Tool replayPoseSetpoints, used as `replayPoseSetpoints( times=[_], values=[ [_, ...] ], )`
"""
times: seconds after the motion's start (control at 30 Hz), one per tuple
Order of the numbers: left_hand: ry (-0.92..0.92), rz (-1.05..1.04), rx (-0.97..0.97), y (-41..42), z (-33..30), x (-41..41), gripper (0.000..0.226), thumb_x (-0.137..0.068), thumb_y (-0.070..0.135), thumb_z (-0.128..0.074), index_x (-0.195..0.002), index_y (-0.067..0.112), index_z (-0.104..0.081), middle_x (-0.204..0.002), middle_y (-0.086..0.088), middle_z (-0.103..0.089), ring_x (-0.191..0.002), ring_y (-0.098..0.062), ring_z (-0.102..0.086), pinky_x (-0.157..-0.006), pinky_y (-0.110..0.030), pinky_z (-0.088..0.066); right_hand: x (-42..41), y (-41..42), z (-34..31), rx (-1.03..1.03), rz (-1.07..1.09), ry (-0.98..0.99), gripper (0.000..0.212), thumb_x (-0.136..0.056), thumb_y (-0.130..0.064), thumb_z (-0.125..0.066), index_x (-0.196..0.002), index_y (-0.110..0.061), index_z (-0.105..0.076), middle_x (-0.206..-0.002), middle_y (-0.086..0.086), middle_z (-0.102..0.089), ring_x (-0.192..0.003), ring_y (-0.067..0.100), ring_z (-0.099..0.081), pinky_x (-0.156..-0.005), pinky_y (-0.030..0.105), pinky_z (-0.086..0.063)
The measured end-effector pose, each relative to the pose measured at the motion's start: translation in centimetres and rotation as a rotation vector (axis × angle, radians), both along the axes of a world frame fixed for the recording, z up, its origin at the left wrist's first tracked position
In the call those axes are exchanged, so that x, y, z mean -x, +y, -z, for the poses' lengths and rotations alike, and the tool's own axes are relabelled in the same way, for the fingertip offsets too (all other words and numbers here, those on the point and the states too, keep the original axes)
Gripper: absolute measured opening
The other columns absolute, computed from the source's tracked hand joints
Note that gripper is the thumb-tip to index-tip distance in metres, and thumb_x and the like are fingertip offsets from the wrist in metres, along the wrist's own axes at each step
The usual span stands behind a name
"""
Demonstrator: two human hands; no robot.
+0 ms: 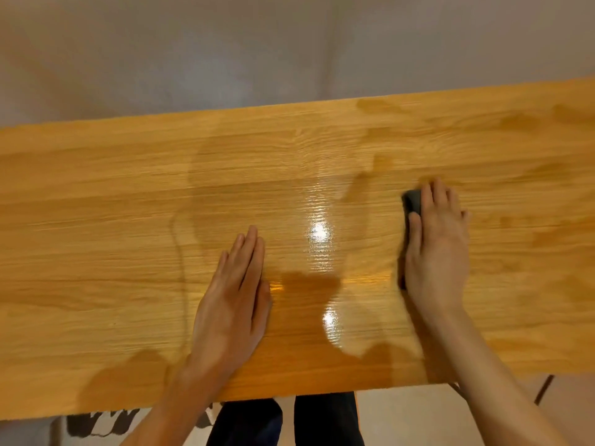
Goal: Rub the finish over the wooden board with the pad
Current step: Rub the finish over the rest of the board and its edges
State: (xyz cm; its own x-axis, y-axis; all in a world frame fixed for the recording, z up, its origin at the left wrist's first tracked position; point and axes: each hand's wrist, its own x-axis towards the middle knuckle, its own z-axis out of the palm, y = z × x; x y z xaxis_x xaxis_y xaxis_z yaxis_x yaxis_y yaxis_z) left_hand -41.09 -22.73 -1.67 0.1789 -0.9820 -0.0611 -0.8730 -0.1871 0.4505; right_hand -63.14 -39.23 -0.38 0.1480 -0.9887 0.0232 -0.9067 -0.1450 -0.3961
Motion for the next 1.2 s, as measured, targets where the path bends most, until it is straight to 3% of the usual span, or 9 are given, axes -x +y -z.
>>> replayPoseSetpoints(
  times=[0.07, 0.27, 0.43, 0.53, 0.67, 0.8, 0.87, 1.03, 1.2],
  values=[
    [0.024, -0.001, 0.003, 0.0, -0.1, 0.0, 0.057, -0.103, 0.019, -0.039, -0.157, 0.007, -0.024, -0.167, -0.005, -0.016, -0.155, -0.02, -0.012, -0.127, -0.036, -0.011, -3.3, 1.1, 0.1, 0.013, 0.005, 0.017, 0.046, -0.104, -0.018, -0.033, -0.148, -0.007, -0.03, -0.158, 0.009, -0.025, -0.148, 0.026, -0.018, -0.123, 0.043, -0.007],
    [-0.013, -0.013, -0.041, -0.3, -0.1, 0.0, 0.058, -0.104, 0.026, -0.035, -0.158, 0.01, -0.022, -0.168, -0.001, -0.013, -0.155, -0.017, -0.011, -0.126, -0.029, -0.005, -9.6, 3.0, 1.0, 0.082, -0.513, 0.173, 0.045, -0.105, -0.023, -0.038, -0.148, -0.011, -0.034, -0.156, 0.006, -0.028, -0.146, 0.022, -0.024, -0.121, 0.041, -0.019],
    [0.057, -0.026, -0.014, -0.1, -0.2, 0.1, 0.058, -0.104, 0.027, -0.037, -0.158, 0.012, -0.022, -0.168, 0.002, -0.015, -0.155, -0.017, -0.013, -0.126, -0.03, -0.007, 0.5, -2.8, 0.1, 0.009, -0.182, 0.038, 0.044, -0.104, -0.018, -0.035, -0.147, -0.008, -0.035, -0.157, 0.009, -0.028, -0.147, 0.025, -0.022, -0.122, 0.045, -0.013],
    [0.078, -0.096, -0.005, -0.9, -0.8, -0.1, 0.057, -0.106, 0.031, -0.032, -0.159, 0.017, -0.018, -0.168, 0.006, -0.012, -0.155, -0.012, -0.011, -0.126, -0.028, -0.003, -0.6, -3.0, -0.1, 0.005, -0.002, 0.021, 0.046, -0.104, -0.017, -0.035, -0.149, -0.006, -0.03, -0.158, 0.009, -0.025, -0.148, 0.025, -0.018, -0.122, 0.046, -0.011],
    [0.01, -0.176, 0.076, -6.1, -1.2, -0.7, 0.054, -0.107, 0.022, -0.032, -0.158, 0.009, -0.02, -0.167, -0.002, -0.015, -0.155, -0.014, -0.007, -0.126, -0.029, -0.001, -8.8, 0.8, 0.5, 0.113, -0.292, 0.103, 0.059, -0.092, -0.012, -0.061, -0.144, -0.009, -0.033, -0.153, 0.01, -0.036, -0.142, 0.028, -0.033, -0.116, 0.046, -0.028],
    [-0.034, -0.264, 0.102, -11.3, -0.8, -2.2, 0.051, -0.108, 0.015, -0.033, -0.156, 0.003, -0.022, -0.166, -0.009, -0.016, -0.155, -0.021, -0.009, -0.127, -0.035, -0.003, -8.5, 0.8, 0.6, 0.055, -0.535, 0.129, 0.056, -0.093, -0.013, -0.061, -0.145, -0.014, -0.04, -0.154, 0.005, -0.035, -0.143, 0.023, -0.032, -0.118, 0.041, -0.026],
    [-0.059, -0.267, 0.092, -11.8, -0.2, -3.1, 0.05, -0.108, 0.014, -0.033, -0.156, 0.002, -0.022, -0.166, -0.011, -0.017, -0.155, -0.023, -0.011, -0.127, -0.037, -0.005, -4.8, -1.8, 0.9, 0.026, -0.524, 0.201, 0.056, -0.094, -0.003, -0.054, -0.146, -0.015, -0.037, -0.157, 0.005, -0.028, -0.146, 0.023, -0.024, -0.121, 0.042, -0.019],
    [-0.103, -0.258, 0.107, -11.5, 1.0, -3.6, 0.051, -0.109, 0.017, -0.029, -0.157, 0.004, -0.022, -0.166, -0.009, -0.017, -0.155, -0.021, -0.012, -0.127, -0.038, -0.009, 1.8, -6.3, -0.6, -0.039, -0.084, -0.033, 0.045, -0.104, -0.017, -0.034, -0.148, -0.008, -0.032, -0.158, 0.006, -0.024, -0.148, 0.021, -0.015, -0.122, 0.045, -0.009],
    [-0.119, -0.268, 0.085, -11.6, 1.0, -3.8, 0.053, -0.107, 0.022, -0.025, -0.157, 0.006, -0.021, -0.167, -0.006, -0.015, -0.155, -0.017, -0.009, -0.127, -0.038, -0.01, -4.6, -5.4, 0.3, -0.055, -0.34, 0.015, 0.046, -0.104, -0.021, -0.033, -0.15, -0.016, -0.029, -0.159, 0.003, -0.023, -0.149, 0.021, -0.014, -0.123, 0.042, -0.008]
  ],
)
